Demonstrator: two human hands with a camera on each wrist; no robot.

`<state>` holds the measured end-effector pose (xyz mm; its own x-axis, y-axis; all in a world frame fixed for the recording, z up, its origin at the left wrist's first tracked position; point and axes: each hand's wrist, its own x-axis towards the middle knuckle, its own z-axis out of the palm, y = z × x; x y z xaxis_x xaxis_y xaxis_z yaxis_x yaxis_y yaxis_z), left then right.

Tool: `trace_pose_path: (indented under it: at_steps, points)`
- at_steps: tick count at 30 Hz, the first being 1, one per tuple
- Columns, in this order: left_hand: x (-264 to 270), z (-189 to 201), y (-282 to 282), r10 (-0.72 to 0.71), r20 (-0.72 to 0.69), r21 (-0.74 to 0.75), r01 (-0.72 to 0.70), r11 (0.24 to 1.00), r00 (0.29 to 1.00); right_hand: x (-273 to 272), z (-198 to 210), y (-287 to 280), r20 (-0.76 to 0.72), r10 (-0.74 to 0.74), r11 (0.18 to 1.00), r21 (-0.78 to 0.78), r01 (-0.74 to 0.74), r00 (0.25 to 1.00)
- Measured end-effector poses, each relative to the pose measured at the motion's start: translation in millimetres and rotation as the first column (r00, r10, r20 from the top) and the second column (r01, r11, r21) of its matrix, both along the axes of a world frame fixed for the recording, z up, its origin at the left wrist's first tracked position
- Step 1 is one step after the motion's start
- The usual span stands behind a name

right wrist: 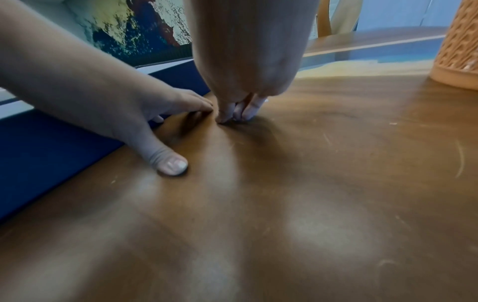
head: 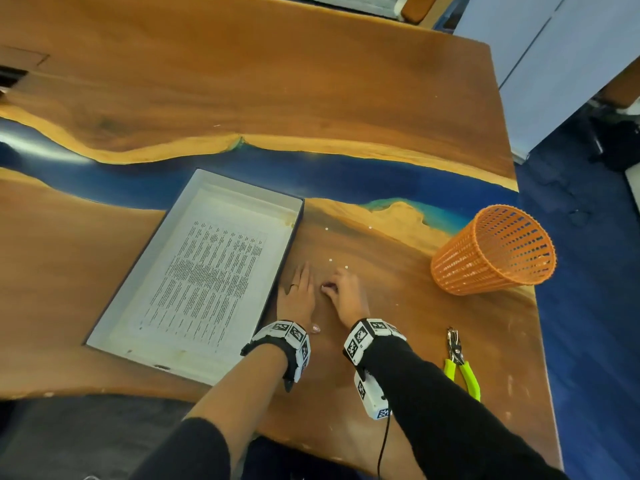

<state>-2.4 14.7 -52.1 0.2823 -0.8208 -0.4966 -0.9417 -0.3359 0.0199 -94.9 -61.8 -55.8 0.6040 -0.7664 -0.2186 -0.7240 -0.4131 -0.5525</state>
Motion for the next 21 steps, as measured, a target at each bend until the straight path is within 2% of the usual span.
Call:
trace_pose_path:
  at_steps: [5,21]
  points:
    - [-0.9,2.1,-1.2,-0.011,0.001,0.005,0.011,1.000,1.000,1.8,-4.5,-0.3,0.011,-0.006,1.000,-0.019,0.006,1.000]
    - [0.2,1.9,-1.2,-0.001,-0.020,0.006,0.001,1.000,1.000,5.1,-7.6,2.1,-0.100,0.084,0.996,-0.035,-0.088,0.991]
